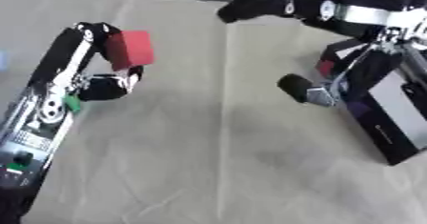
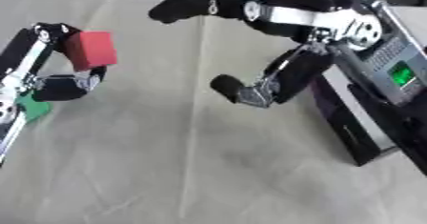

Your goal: Pick up the objects with one hand, pass them to the other hand, and then place them into the box on the other side of the table.

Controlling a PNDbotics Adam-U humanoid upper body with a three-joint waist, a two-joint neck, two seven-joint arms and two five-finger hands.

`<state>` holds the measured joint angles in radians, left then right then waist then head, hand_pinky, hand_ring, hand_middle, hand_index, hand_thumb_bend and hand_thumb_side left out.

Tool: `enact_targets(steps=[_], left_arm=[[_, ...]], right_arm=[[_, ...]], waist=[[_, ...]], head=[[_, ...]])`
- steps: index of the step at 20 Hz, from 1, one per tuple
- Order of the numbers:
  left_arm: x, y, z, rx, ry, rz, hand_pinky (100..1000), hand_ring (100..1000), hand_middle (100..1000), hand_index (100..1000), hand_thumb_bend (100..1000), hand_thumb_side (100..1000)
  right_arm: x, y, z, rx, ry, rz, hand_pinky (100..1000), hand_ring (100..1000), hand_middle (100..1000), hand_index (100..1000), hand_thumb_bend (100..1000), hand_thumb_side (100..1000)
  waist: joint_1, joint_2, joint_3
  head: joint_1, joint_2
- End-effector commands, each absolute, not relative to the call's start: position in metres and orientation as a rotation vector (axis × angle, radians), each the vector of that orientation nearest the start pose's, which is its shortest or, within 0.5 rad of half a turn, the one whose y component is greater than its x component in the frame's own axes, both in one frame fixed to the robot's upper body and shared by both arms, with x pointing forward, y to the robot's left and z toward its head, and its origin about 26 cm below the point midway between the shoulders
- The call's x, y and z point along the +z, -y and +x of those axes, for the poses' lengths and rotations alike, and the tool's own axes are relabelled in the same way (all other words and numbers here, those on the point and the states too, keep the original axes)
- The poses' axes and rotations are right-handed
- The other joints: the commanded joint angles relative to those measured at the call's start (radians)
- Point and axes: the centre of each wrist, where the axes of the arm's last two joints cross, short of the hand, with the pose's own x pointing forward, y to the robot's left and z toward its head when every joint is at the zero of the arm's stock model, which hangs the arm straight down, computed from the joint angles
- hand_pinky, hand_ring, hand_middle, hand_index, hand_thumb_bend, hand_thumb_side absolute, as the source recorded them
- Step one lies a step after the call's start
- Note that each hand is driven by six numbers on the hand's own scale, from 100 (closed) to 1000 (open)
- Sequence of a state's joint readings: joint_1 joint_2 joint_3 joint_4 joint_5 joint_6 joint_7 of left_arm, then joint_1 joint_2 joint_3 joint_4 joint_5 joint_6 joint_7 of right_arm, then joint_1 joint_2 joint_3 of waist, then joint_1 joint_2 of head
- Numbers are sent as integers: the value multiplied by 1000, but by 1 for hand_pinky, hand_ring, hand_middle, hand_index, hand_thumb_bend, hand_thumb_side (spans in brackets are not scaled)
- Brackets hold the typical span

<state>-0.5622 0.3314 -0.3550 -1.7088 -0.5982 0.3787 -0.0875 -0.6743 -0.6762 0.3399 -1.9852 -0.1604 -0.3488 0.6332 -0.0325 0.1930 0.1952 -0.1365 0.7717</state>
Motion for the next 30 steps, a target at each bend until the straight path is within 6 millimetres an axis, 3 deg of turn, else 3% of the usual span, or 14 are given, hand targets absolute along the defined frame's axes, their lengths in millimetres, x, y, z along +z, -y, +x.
enact_targets(steps=[1, 11, 16, 22, 30], left_arm=[[185, -158, 350, -942, 1833, 681, 728, 512, 432, 529, 100, 100], [175, -137, 345, -965, 1902, 721, 725, 512, 431, 526, 100, 100], [172, -128, 344, -955, 1920, 706, 713, 495, 395, 499, 100, 100], [173, -120, 343, -914, 1977, 647, 704, 476, 354, 471, 100, 113], [174, -117, 341, -836, 2067, 579, 690, 453, 330, 465, 100, 135]], right_arm=[[294, 195, 303, -2128, -2521, -263, 997, 978, 970, 1000, 100, 199], [292, 166, 314, -2173, -2532, -129, 998, 980, 974, 1000, 100, 202], [290, 153, 324, -2159, -2583, -74, 978, 930, 912, 978, 100, 201], [287, 144, 335, -2148, -2603, 32, 948, 861, 832, 919, 100, 192], [275, 141, 354, -2155, -2607, 181, 939, 833, 809, 900, 100, 191]], waist=[[-7, -39, -3], [-3, -37, 3], [0, -39, 10], [0, -41, 19], [0, -39, 28]], head=[[-10, -2], [-53, -2], [-71, -2], [-87, -9], [-95, -2]])
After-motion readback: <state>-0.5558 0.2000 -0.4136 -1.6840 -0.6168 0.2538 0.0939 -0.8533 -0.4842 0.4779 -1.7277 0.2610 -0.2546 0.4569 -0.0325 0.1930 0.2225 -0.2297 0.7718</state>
